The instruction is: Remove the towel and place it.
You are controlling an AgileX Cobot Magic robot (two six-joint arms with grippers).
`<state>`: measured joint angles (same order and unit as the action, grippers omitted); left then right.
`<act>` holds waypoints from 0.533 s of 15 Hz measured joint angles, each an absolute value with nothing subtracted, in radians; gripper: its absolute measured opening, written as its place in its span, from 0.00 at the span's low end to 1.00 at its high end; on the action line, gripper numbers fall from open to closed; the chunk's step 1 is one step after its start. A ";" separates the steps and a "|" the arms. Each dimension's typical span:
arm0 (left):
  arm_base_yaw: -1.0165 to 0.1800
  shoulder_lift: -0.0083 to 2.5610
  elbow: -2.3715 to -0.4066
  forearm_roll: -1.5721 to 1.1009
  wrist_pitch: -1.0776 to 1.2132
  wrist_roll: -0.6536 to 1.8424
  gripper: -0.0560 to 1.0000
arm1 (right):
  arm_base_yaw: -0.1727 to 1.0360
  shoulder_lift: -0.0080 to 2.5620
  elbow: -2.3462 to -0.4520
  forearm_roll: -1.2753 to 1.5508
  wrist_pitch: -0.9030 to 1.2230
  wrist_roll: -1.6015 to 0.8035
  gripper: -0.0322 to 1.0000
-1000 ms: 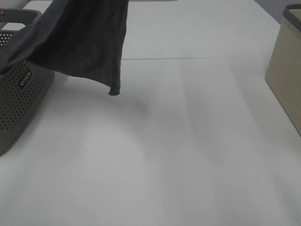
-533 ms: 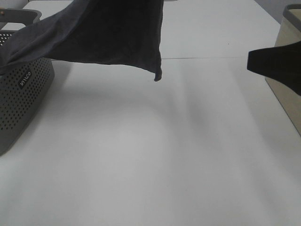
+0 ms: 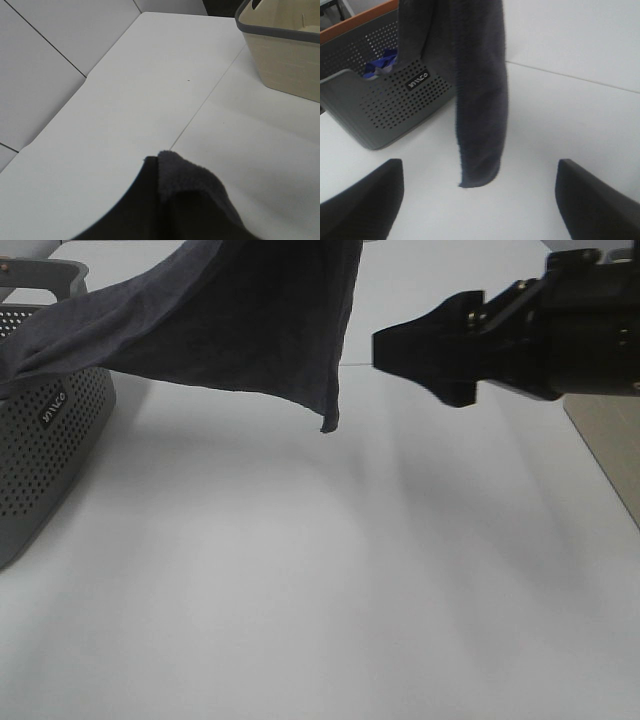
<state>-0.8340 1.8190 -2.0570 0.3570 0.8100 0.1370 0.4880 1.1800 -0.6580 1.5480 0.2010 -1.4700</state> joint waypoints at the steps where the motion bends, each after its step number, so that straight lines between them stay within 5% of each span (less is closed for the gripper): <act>1: -0.834 1.819 -2.057 0.351 0.810 0.126 0.05 | 0.529 1.221 -0.681 1.549 0.192 -1.471 0.81; 8: -0.834 1.819 -2.057 0.347 0.787 0.056 0.05 | 0.593 1.431 -0.828 1.553 0.135 -1.471 0.81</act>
<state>-0.8340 1.8190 -2.0570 0.3470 0.7870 0.0560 0.5930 1.4310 -0.8280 1.5530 0.1350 -1.4710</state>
